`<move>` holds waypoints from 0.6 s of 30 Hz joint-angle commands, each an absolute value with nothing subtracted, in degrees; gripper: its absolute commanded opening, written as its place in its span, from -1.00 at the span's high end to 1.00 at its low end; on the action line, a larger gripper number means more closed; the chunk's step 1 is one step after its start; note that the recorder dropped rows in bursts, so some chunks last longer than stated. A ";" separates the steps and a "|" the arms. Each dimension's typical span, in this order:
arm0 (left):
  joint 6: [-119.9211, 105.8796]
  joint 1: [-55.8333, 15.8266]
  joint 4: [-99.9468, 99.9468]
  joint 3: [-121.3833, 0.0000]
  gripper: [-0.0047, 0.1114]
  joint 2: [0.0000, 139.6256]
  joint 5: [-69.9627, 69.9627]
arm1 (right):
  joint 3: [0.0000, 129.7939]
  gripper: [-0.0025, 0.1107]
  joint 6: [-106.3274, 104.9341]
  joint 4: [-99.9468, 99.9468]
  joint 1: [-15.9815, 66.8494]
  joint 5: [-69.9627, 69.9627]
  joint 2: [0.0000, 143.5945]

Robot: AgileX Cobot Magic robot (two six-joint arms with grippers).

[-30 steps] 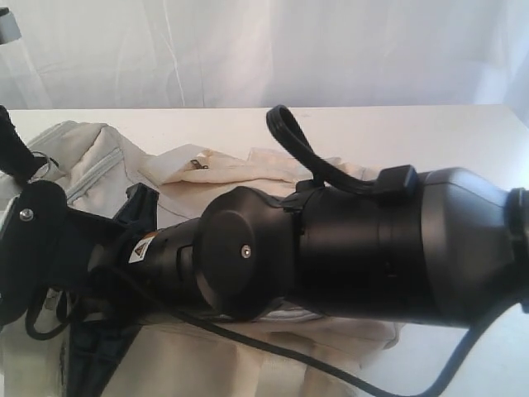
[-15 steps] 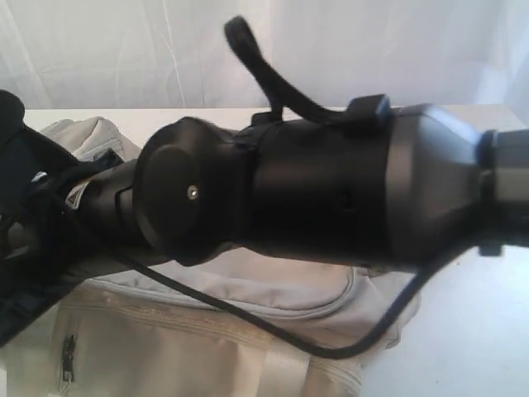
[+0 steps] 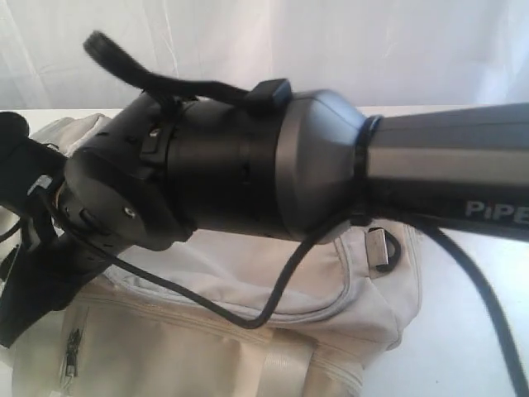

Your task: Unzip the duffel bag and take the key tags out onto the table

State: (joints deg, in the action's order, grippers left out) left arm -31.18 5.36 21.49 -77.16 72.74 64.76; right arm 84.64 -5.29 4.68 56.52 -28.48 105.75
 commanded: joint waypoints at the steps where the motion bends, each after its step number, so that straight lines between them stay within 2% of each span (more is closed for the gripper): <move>1: -31.69 5.58 23.95 -77.47 0.92 71.94 69.96 | 84.87 0.48 -4.71 5.11 56.02 -28.20 106.25; 3: -32.02 5.58 24.23 -77.47 0.92 72.05 69.68 | 84.87 0.94 -4.71 5.64 56.02 -29.19 106.25; 10: -36.23 5.58 27.47 -78.17 0.92 80.20 65.51 | 84.87 0.96 -3.59 5.64 58.02 -30.87 106.13; 18: -36.11 5.58 27.47 -86.46 0.92 88.54 66.02 | 84.87 0.96 -3.10 5.64 59.75 -31.17 106.13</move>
